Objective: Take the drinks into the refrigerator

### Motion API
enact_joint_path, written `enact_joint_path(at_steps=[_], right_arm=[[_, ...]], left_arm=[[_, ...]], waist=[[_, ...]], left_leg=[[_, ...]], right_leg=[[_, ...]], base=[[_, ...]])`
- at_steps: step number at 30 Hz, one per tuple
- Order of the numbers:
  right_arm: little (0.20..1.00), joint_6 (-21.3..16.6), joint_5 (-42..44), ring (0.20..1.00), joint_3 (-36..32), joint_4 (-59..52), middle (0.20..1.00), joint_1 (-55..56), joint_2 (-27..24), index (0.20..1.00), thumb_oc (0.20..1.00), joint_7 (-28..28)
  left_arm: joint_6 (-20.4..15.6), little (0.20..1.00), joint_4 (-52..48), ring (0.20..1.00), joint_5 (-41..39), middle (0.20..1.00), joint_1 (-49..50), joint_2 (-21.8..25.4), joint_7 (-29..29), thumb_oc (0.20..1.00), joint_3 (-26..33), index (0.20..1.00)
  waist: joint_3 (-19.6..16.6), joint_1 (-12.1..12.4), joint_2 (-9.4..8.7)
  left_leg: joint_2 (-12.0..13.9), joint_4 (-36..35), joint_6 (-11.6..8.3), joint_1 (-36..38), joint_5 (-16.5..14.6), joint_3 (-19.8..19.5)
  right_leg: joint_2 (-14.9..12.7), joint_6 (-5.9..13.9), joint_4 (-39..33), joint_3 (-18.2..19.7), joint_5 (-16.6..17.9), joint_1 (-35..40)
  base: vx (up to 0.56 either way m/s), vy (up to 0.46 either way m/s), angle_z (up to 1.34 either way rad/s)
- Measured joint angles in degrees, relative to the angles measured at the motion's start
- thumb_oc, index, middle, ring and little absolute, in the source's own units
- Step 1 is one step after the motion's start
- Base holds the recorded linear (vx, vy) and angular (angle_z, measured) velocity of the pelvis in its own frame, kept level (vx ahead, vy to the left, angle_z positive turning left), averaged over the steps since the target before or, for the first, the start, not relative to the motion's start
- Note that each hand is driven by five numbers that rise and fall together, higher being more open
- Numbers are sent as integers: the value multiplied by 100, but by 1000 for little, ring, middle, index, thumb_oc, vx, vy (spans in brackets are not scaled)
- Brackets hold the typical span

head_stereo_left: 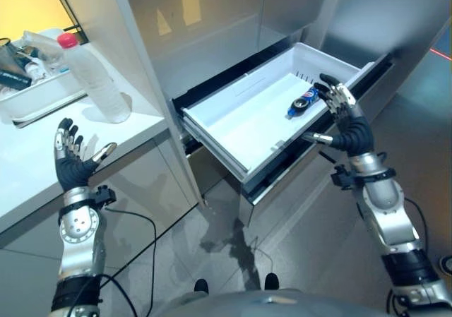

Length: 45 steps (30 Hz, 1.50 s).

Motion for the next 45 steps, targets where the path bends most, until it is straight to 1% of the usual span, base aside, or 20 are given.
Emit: enact_joint_path(at_steps=[4, 8, 11, 17, 21, 26, 27, 31, 35, 39, 45], right_arm=[[1000, 0, 162, 1000, 7, -44, 1000, -55, -26, 1000, 1000, 80], [1000, 0, 211, 1000, 7, -183, 1000, -57, -159, 1000, 1000, 195], [1000, 0, 238, 1000, 7, -185, 1000, -56, -184, 1000, 1000, 215], [1000, 0, 385, 1000, 3, -199, 1000, -53, -185, 1000, 1000, 316], [1000, 0, 417, 1000, -13, -205, 1000, -40, -185, 1000, 1000, 352], [1000, 0, 421, 1000, -34, -211, 1000, -20, -185, 1000, 1000, 463], [1000, 1, 424, 1000, -36, -214, 1000, -20, -185, 1000, 1000, 477], [1000, 3, 426, 1000, -36, -248, 1000, -17, -185, 1000, 1000, 525], [1000, 4, 433, 1000, -53, -466, 1000, 31, -185, 1000, 1000, 594], [1000, 7, 474, 1000, -54, -473, 1000, 51, -184, 1000, 1000, 683], [1000, 12, 634, 1000, -56, -477, 1000, 87, -181, 1000, 1000, 724]], left_arm=[[-41, 1000, 83, 1000, 5, 1000, -14, 125, 62, 1000, 22, 1000], [-43, 1000, 103, 1000, 5, 1000, -97, 181, 160, 1000, 133, 1000], [-46, 1000, 185, 1000, 7, 1000, -240, 188, 195, 1000, 205, 1000], [9, 1000, 298, 1000, 9, 1000, -430, 317, 346, 1000, 254, 1000], [52, 1000, 298, 1000, 18, 1000, -467, 390, 374, 1000, 256, 1000], [195, 1000, 298, 1000, 61, 1000, -498, 527, 381, 1000, 257, 1000], [278, 1000, 300, 1000, 60, 1000, -551, 632, 380, 1000, 257, 1000], [380, 1000, 304, 1000, 60, 1000, -751, 861, 383, 1000, 254, 1000], [418, 1000, 305, 1000, 71, 1000, -916, 904, 357, 1000, 246, 1000], [517, 1000, 318, 1000, 222, 1000, -968, 1041, 303, 1000, 218, 1000], [622, 1000, 485, 1000, 288, 1000, -1174, 1075, 288, 1000, 206, 1000]], waist=[[95, -110, -73], [184, -148, -61], [205, -171, -69], [230, -275, -94], [290, -295, -103], [300, -296, -111], [305, -296, -119], [312, -293, -135], [313, -305, -138], [312, -309, -139], [290, -321, -173]], left_leg=[[-13, 1, 31, -72, -28, 14], [-21, 1, 43, -111, -60, 158], [-20, 2, 17, -113, -70, 151], [-23, 2, 13, -117, -93, 158], [-18, 2, 13, -113, -99, 159], [-15, 2, 10, -109, -102, 159], [-15, 2, 10, -106, -101, 159], [-15, 2, 9, -89, -101, 158], [-14, 2, 9, -64, -101, 156], [-12, 2, 9, -13, -101, 155], [-12, 2, 10, 34, -101, 153]], right_leg=[[-2, 7, 21, 100, 18, -135], [2, 13, 23, 245, 52, -246], [14, 13, 24, 297, 57, -273], [14, 15, 25, 305, 55, -294], [19, 15, 24, 306, 56, -294], [24, 15, 23, 308, 56, -293], [24, 14, 23, 308, 56, -290], [25, 14, 24, 307, 56, -273], [25, 14, 24, 308, 56, -244], [27, 14, 23, 308, 56, -194], [25, 13, 22, 307, 57, -146]], base=[[11, 21, -13], [27, 16, -18], [36, 14, -12], [25, 4, -4], [43, 0, -1], [20, -2, 0], [0, 0, 0], [0, 0, 0], [0, 0, 0], [0, 0, 0], [0, 0, 0]])
